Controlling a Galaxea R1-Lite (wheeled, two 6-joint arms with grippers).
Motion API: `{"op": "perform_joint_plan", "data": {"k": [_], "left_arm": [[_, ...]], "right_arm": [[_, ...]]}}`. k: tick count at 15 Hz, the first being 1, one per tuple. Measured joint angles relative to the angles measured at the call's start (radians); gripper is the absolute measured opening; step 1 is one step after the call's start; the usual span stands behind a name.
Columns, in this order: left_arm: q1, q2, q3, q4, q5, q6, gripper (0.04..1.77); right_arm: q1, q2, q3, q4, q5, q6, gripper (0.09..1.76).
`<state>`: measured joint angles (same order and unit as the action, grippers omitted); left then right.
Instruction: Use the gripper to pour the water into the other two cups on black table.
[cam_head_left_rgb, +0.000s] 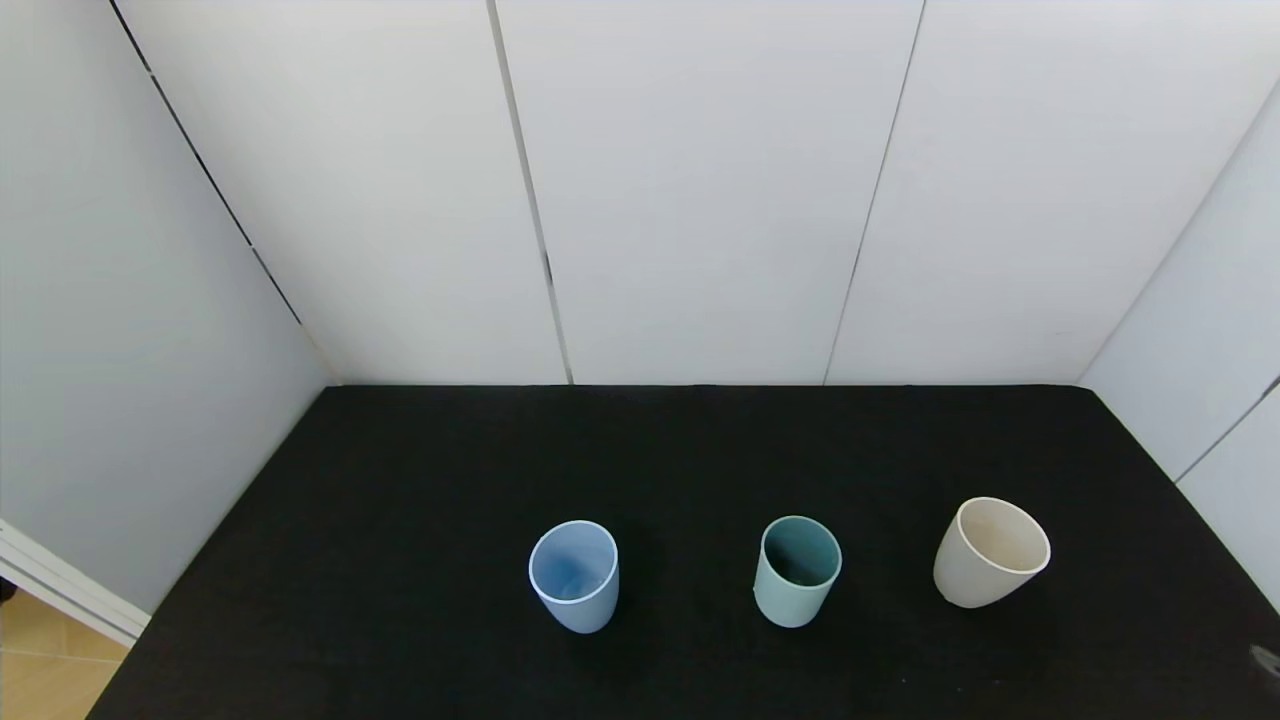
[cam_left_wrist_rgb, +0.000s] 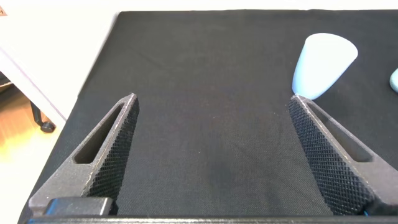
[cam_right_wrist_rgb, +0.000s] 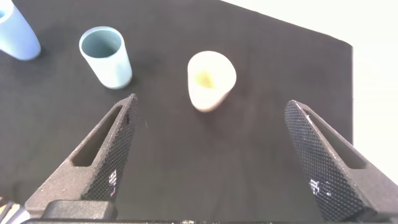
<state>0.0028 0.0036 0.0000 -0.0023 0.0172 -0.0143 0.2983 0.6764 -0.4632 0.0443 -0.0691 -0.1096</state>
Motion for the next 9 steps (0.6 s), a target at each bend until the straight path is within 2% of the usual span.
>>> {"op": "perform_joint_plan", "data": {"k": [2,4,7,9], "left_arm": [[0.0,0.0,0.0,0.0,-0.001,0.001,1.72],[0.0,0.0,0.0,0.0,-0.001,0.001,1.72],[0.0,0.0,0.0,0.0,-0.001,0.001,1.72],[0.0,0.0,0.0,0.0,-0.001,0.0,1.72]], "right_arm": [[-0.014,-0.112,0.008,0.086,-0.008,-0.002,1.7],[-0.086,-0.23,0.034,0.122,0.01,-0.007,1.7],[-0.238,-0.371,0.106,0.082,0.1,0.001,1.7],[-0.298,-0.446,0.171,0.035,0.158,0.008,1.7]]}}
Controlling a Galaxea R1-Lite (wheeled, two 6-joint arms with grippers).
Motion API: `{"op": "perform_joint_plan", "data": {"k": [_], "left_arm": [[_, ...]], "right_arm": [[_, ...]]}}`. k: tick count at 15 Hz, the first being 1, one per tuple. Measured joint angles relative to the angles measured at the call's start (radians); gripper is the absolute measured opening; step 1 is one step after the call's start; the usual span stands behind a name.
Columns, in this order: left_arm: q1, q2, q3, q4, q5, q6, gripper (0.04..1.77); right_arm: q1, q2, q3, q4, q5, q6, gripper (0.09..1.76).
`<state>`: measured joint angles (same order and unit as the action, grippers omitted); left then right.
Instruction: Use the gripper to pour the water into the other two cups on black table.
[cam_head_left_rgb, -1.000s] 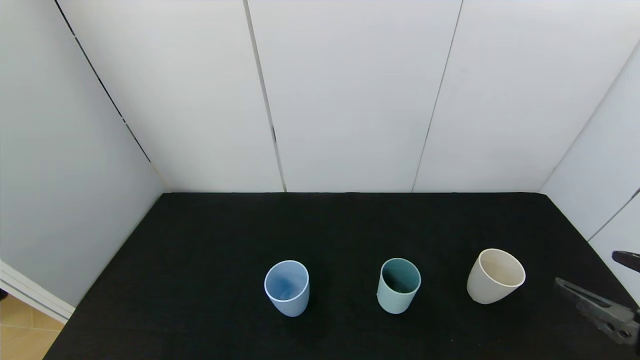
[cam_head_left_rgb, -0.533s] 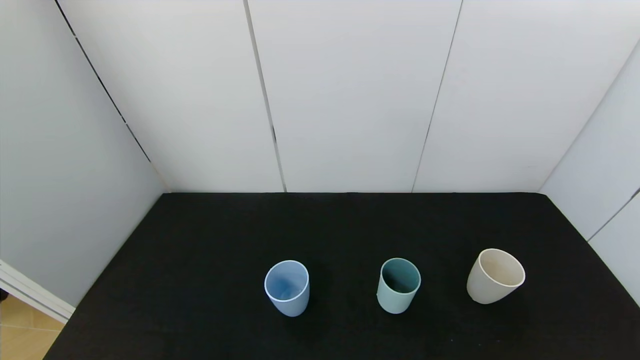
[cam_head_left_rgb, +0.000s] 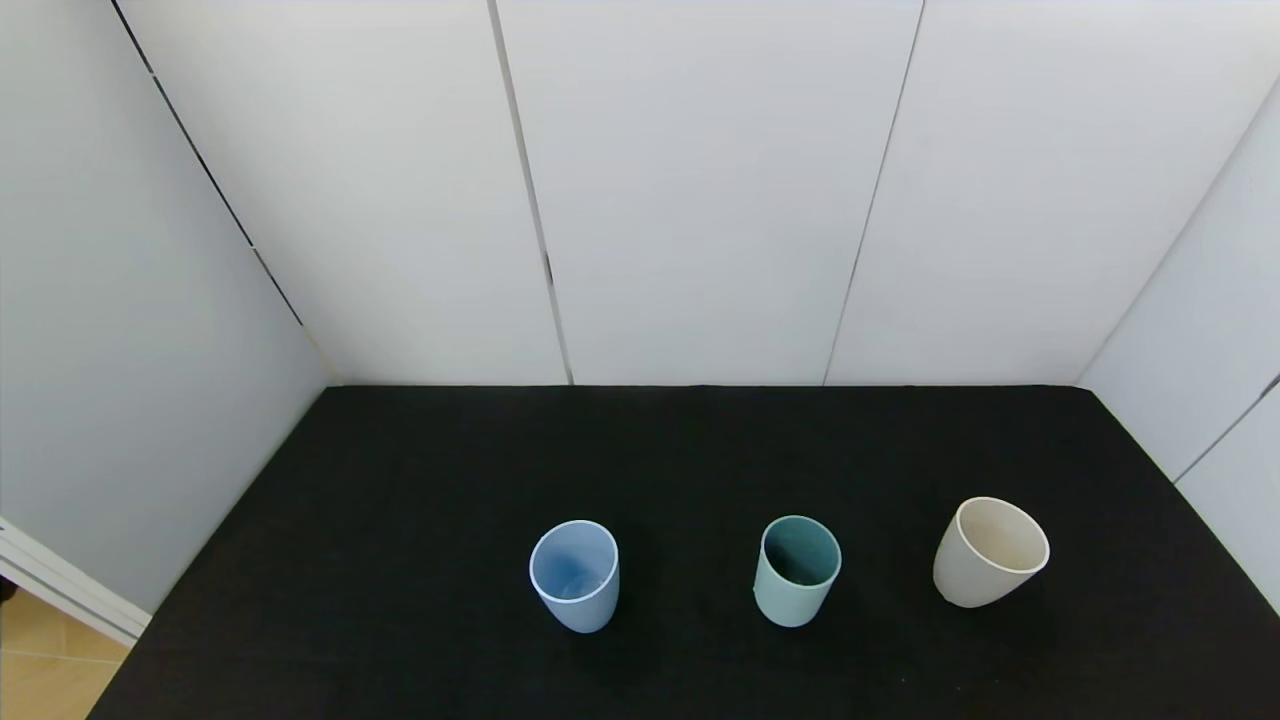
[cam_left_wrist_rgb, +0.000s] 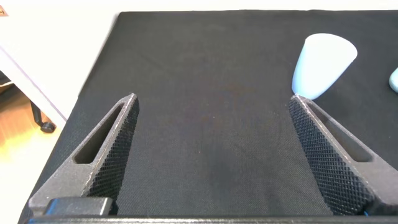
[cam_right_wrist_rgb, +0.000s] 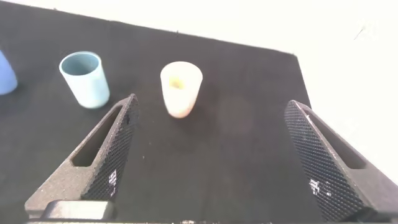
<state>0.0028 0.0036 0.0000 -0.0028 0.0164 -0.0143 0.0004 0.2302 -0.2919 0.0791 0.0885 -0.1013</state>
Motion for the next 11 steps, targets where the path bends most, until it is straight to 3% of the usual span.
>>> {"op": "perform_joint_plan", "data": {"k": [4,6,8,11], "left_arm": [[0.0,0.0,0.0,0.0,0.0,0.0,1.72],[0.0,0.0,0.0,0.0,0.0,0.0,1.72],[0.0,0.0,0.0,0.0,0.0,0.001,1.72],[0.0,0.0,0.0,0.0,0.0,0.001,1.72]], "right_arm": [[-0.003,-0.171,0.175,-0.095,0.012,-0.01,1.7],[0.001,-0.206,0.26,-0.131,-0.035,0.03,1.7],[0.002,-0.222,0.271,-0.016,-0.074,0.097,1.7],[0.002,-0.229,0.271,-0.049,-0.096,0.133,1.7]]}}
